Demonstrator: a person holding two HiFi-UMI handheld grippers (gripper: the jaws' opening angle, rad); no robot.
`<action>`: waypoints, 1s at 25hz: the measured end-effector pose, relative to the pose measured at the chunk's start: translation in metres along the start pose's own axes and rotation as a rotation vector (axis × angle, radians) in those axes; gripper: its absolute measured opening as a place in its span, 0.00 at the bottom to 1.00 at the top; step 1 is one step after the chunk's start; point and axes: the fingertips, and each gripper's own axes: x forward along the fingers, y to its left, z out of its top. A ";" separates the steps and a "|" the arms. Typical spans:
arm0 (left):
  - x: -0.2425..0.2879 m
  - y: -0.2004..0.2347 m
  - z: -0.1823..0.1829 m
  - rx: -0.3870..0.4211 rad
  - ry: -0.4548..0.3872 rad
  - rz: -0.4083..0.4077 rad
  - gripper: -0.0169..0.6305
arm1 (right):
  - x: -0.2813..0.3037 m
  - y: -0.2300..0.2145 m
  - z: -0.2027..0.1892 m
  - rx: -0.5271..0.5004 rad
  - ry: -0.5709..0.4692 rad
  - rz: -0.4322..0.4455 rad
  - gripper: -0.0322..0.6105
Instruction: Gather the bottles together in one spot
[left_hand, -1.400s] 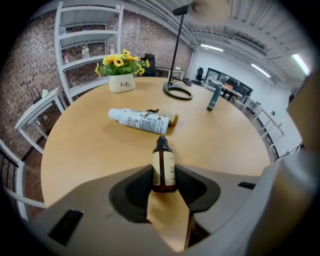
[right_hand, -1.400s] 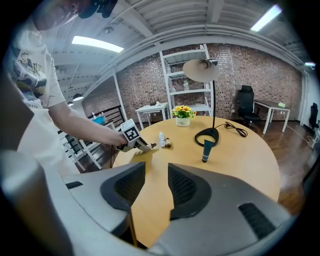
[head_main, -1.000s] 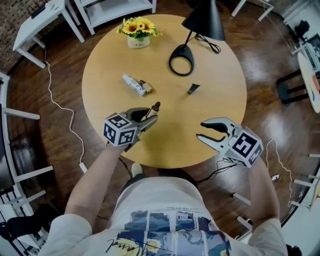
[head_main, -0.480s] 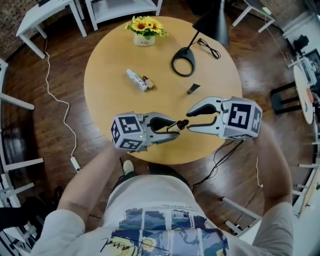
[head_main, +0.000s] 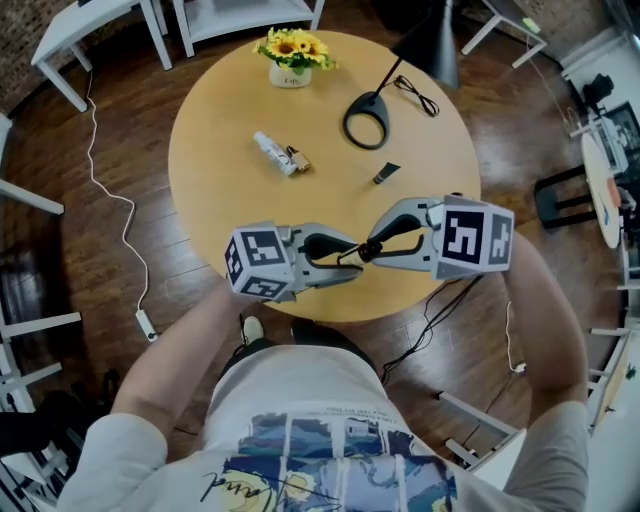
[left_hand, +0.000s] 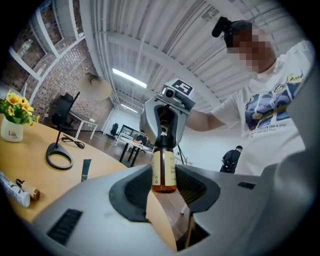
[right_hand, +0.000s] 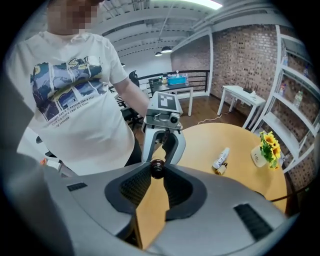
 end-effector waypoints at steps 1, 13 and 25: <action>0.000 0.001 -0.001 -0.003 -0.001 0.009 0.26 | 0.000 0.000 0.000 -0.009 0.010 0.001 0.20; -0.044 0.039 -0.032 -0.060 0.074 0.296 0.27 | -0.017 -0.077 -0.061 -0.069 0.280 -0.137 0.19; -0.084 0.044 -0.054 -0.141 0.158 0.506 0.27 | 0.009 -0.191 -0.126 -0.006 0.401 -0.208 0.19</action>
